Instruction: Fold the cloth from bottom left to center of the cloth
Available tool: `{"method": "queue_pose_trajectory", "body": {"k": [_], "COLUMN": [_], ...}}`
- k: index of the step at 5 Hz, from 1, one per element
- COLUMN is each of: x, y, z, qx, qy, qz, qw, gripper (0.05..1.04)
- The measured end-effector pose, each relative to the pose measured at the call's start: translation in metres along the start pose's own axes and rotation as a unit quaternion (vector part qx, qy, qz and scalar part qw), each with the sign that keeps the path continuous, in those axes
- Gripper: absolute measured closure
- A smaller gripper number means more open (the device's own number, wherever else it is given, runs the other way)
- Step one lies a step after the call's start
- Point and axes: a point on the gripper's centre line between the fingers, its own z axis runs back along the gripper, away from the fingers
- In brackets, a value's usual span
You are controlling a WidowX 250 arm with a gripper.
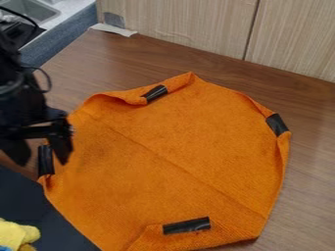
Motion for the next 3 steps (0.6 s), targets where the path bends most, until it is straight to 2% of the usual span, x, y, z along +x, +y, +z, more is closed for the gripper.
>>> {"method": "queue_pose_trajectory", "body": {"k": [1,2,3], "x": [0.0031,0.0029,0.0050], "y": [-0.0006,-0.0017,-0.0029], "z": [-0.0075,-0.0130,-0.0133], "qx": [0.000,0.018,0.028], "qy": [-0.006,0.006,0.013], "qz": [0.021,0.036,0.034], "qw": [0.9998,0.9992,0.9990], "gripper": [0.419,0.720,0.912]}}
